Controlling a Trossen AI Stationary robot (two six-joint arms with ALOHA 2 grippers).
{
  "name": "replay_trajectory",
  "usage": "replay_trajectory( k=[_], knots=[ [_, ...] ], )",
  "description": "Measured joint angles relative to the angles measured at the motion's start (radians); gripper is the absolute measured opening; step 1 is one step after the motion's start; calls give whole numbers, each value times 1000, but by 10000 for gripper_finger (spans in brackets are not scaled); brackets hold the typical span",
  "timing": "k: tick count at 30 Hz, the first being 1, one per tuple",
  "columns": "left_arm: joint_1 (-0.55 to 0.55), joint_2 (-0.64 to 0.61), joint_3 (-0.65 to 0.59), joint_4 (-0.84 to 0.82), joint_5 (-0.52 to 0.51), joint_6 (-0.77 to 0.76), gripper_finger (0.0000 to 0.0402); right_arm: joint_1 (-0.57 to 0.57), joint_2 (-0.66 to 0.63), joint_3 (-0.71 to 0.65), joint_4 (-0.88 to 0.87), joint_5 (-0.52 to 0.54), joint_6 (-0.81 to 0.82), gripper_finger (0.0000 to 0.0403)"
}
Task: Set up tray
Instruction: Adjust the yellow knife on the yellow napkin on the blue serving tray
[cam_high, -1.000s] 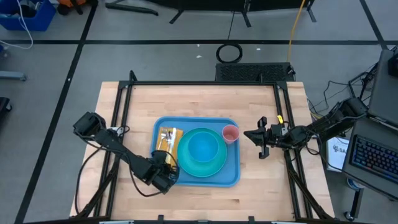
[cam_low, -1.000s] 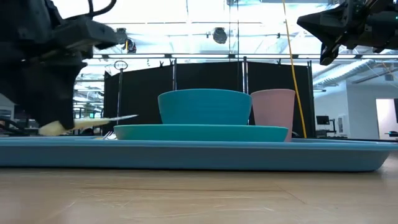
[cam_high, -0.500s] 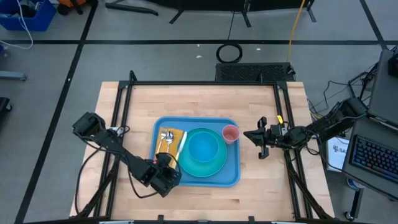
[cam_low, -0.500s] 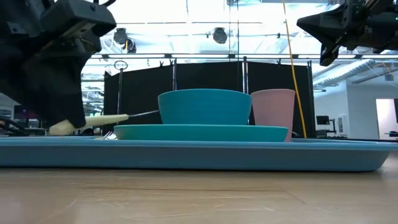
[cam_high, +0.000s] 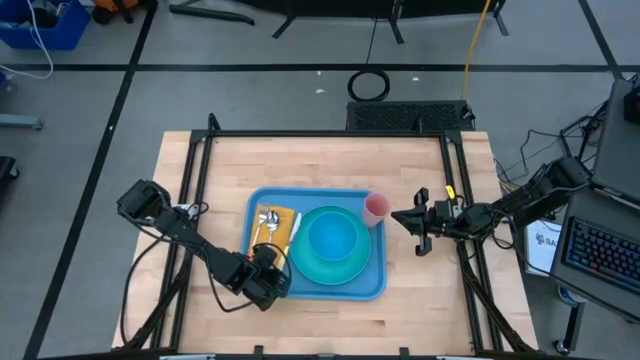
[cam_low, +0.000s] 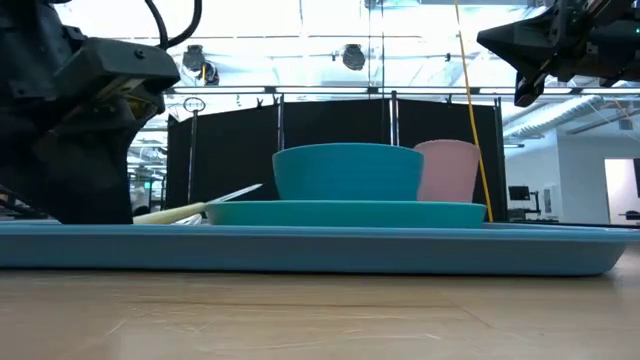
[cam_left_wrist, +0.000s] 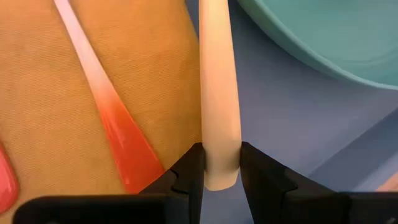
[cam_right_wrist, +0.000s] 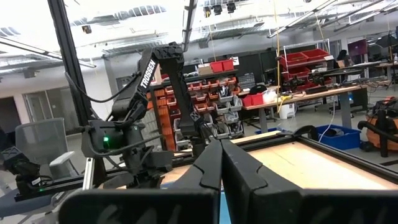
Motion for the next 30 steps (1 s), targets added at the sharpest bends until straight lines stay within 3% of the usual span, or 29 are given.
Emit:
replay_trajectory(
  k=[7,30],
  knots=[
    [0,0,-3,30,-9,43,102,0,0,0,0,0,0,0],
    [-13,0,-3,41,-36,76,173,0,0,0,0,0,0,0]
  ],
)
